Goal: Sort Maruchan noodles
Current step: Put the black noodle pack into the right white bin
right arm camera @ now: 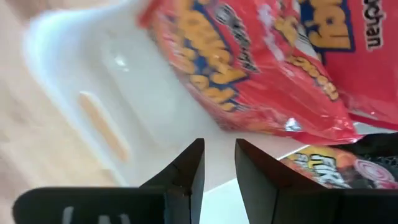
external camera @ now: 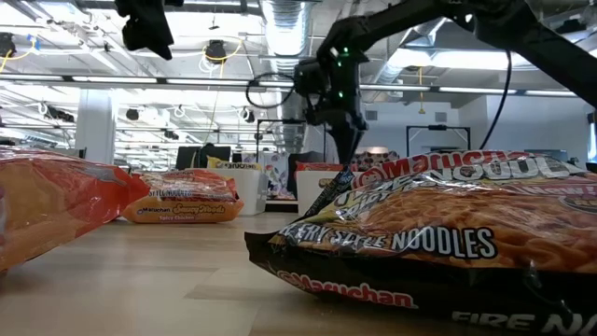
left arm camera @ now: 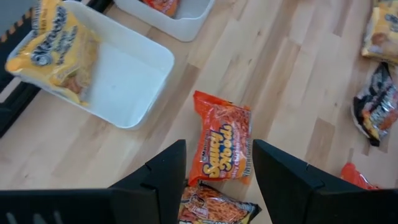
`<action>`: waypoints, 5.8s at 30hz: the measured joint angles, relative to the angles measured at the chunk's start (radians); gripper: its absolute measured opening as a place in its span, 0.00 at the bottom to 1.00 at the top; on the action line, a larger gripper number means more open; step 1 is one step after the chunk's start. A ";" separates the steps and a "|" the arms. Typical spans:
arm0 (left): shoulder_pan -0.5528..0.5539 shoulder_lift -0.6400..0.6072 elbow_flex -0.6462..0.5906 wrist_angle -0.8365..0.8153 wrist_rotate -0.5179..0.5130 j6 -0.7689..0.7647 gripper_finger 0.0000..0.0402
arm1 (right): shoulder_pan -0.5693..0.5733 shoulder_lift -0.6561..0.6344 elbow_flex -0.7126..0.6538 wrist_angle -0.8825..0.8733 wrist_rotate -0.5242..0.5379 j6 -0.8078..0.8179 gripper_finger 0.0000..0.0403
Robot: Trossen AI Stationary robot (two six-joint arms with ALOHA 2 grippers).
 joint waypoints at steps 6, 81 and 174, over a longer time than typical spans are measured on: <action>0.000 0.000 0.000 -0.001 -0.012 -0.051 0.42 | 0.030 0.000 0.097 -0.051 0.000 -0.030 0.28; -1.051 -0.025 -0.527 0.208 0.176 -0.998 0.46 | 0.655 -0.148 0.208 -0.178 -0.178 0.554 0.28; -1.053 0.114 -0.526 0.346 0.014 -0.730 0.17 | 0.657 -0.147 0.208 -0.076 -0.145 0.490 0.54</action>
